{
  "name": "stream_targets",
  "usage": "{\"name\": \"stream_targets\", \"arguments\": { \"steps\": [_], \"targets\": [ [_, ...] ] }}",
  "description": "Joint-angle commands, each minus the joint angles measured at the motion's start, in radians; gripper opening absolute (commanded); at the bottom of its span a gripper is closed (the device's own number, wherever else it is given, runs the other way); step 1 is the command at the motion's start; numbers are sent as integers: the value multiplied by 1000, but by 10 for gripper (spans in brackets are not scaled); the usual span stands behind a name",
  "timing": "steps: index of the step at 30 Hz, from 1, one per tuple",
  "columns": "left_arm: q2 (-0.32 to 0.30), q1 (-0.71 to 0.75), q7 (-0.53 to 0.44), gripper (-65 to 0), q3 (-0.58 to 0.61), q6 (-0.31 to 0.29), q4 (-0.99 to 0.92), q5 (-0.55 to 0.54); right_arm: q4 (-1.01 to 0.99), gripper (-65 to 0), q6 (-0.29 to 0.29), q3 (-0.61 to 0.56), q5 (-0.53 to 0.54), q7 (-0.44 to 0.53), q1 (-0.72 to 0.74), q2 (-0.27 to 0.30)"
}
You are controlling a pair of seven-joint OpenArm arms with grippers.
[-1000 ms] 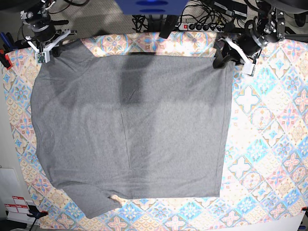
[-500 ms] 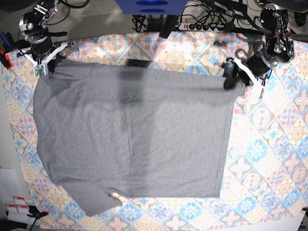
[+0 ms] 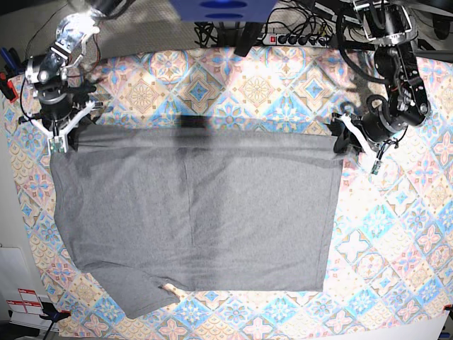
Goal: Fold the T-shirt properly
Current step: 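Lift the shoulders with both grippers and pull toward the hem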
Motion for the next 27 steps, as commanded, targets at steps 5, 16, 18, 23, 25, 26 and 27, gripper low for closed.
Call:
{"name": "stream_targets", "arguments": {
  "steps": [5,16,18,23,25,26,27],
  "targets": [
    [-15,-61,-8,-650,-9,7,-35,35,-17,-643,-20,-1,-150,-17,118,15],
    [-21,-104,-8,-650,-10,7,-39,49,-169,-643,-20,-2,-285,-53,253,19],
    [-21,-115,-3,-650,-10,7,-39,66,-169,-643,-20,-7,-285,-53,266,19],
    [-10,-199,43,-650,-6,7,-81,149,-184,-643,-20,-7,-293,-57,329,19],
    [-8,-241,42,-650,-4,7,-139,175,-210,-643,-20,-7,-293,-57,335,25],
    [-8,-259,42,-650,-4,7,-168,187,-224,-643,-20,-7,-294,-57,348,37],
    [-8,-277,42,-650,-3,7,-200,201,-244,-643,-20,-7,-294,-57,358,49]
  ]
}}
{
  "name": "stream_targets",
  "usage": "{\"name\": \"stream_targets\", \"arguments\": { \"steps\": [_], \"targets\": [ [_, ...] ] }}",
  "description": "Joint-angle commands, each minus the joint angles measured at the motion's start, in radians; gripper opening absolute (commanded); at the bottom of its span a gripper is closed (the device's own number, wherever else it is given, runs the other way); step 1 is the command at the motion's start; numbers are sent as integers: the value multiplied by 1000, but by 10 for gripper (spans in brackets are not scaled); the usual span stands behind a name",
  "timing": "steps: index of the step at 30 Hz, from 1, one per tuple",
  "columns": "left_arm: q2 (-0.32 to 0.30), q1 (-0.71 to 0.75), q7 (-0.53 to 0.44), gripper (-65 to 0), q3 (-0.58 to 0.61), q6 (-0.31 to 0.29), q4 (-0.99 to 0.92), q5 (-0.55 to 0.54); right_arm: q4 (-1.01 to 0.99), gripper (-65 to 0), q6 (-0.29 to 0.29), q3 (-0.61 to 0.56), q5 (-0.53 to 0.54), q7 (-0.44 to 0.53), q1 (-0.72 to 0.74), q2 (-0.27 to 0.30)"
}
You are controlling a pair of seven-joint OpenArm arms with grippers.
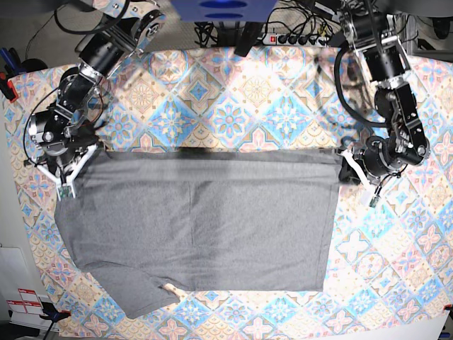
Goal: Fold the T-shirt properly
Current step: 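Lift the shoulders with both grippers and pull toward the hem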
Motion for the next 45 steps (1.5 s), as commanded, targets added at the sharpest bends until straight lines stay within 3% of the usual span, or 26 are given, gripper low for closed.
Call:
{"name": "stream_targets", "arguments": {
  "steps": [1,7,16,21,26,39,45],
  "targets": [
    [-22,-37,-7,-650,-4,11,-14,25,-2,-643,-33,6,-15,13,35,35],
    [-22,-84,-63,-650,56,11,-92,77,-116,-643,-34,7,-15,16,96,78],
    [-21,-150,-62,-650,68,11,-108,100,-225,-643,-35,6,-15,17,185,113],
    [-19,-232,-71,-650,68,11,-269,119,-282,-643,-35,4,-15,19,233,115],
    [-19,-244,-158,-650,69,11,-336,117,-329,-643,-35,4,-15,19,262,126],
    [-19,-359,-261,-650,105,11,-536,117,-483,-643,-35,3,-15,23,391,156],
    [-19,-397,-297,-650,106,11,-619,119,-578,-642,-44,-60,-14,86,406,176]
  ]
}}
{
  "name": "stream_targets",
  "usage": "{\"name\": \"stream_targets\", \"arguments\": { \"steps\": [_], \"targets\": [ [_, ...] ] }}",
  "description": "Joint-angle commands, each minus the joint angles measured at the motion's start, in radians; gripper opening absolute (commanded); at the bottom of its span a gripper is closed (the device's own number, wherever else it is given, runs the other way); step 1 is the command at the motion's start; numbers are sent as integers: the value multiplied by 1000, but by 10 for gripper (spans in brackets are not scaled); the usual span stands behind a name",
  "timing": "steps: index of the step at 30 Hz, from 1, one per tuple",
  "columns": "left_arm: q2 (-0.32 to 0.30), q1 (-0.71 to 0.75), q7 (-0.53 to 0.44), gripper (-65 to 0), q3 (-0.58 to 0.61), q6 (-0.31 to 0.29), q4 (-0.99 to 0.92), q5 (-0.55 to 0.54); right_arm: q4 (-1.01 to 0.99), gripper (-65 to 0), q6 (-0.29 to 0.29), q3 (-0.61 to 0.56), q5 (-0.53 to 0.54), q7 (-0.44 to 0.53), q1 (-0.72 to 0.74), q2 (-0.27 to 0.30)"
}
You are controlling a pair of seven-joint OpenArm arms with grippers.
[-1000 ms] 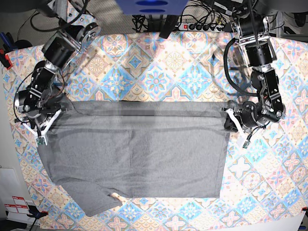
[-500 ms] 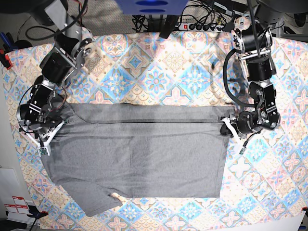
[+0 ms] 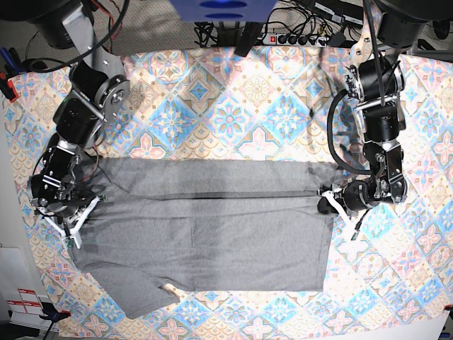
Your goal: Fold the T-shirt properly
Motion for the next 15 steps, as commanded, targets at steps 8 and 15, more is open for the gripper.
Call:
{"name": "stream_targets", "arguments": {
  "steps": [8,15],
  "targets": [
    [-14,-30,-93,-516,-6,-3,13,-18,-193,-512,-96,-6,8,117,128,46],
    [-14,-27,-94,-303,-7,104,16,-24,-214,-290,-96,2,8,178,144,46]
  ]
}}
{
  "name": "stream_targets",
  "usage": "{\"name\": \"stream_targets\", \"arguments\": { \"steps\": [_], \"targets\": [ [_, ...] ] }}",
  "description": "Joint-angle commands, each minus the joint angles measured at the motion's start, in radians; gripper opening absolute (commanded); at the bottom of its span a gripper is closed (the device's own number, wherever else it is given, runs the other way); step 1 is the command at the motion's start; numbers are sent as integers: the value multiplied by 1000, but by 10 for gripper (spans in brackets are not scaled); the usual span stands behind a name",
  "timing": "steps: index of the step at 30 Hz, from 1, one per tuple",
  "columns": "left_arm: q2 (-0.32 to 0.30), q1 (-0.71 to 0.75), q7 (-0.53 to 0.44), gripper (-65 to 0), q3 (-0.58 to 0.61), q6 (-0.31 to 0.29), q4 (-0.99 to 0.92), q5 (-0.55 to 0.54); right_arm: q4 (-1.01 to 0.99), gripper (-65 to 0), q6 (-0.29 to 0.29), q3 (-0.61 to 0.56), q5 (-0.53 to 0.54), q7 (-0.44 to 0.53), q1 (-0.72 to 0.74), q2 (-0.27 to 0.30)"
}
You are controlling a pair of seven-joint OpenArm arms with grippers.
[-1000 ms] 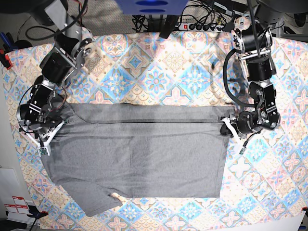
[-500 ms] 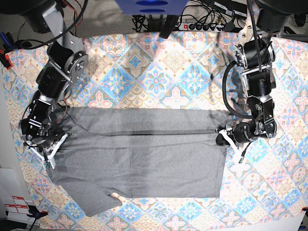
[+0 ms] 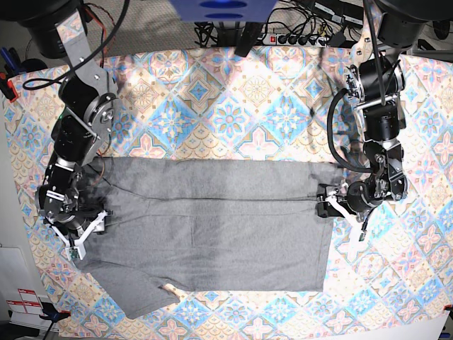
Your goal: Fold the T-shirt properly
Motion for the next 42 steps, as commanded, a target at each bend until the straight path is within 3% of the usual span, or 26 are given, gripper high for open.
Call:
{"name": "stream_targets", "arguments": {
  "steps": [1,4,8,15,20,23,29,33,35,42],
  "targets": [
    [-10,-30,-20,-278,-2,-1,19,-16,16,-272,-4,-1,13,41,35,12],
    [-10,-30,-37,-222,-2,-1,19,-18,16,-222,-4,-1,13,90,33,12],
    [-11,-27,-100,-212,-2,0,17,-15,74,-181,-4,7,14,111,32,14],
    [-16,56,-127,-213,-5,-3,131,-90,261,-171,-4,198,14,104,-8,6],
    [-13,235,-347,-206,-5,0,364,-188,324,-171,-4,235,14,110,-99,6],
    [-13,266,-416,-205,-5,0,378,-203,347,-171,-4,235,14,111,-150,6],
    [-16,357,-408,-192,-4,0,383,-202,367,-171,-4,238,14,110,-219,-15],
    [-16,395,-267,-122,-11,0,383,-203,374,-171,-4,238,14,110,-248,-15],
    [-11,406,-224,-120,-59,-3,383,-203,374,-171,-4,240,14,110,-249,-15],
    [4,416,-215,-114,-94,-4,378,-194,374,-171,-4,240,14,110,-268,-15]
  ]
}}
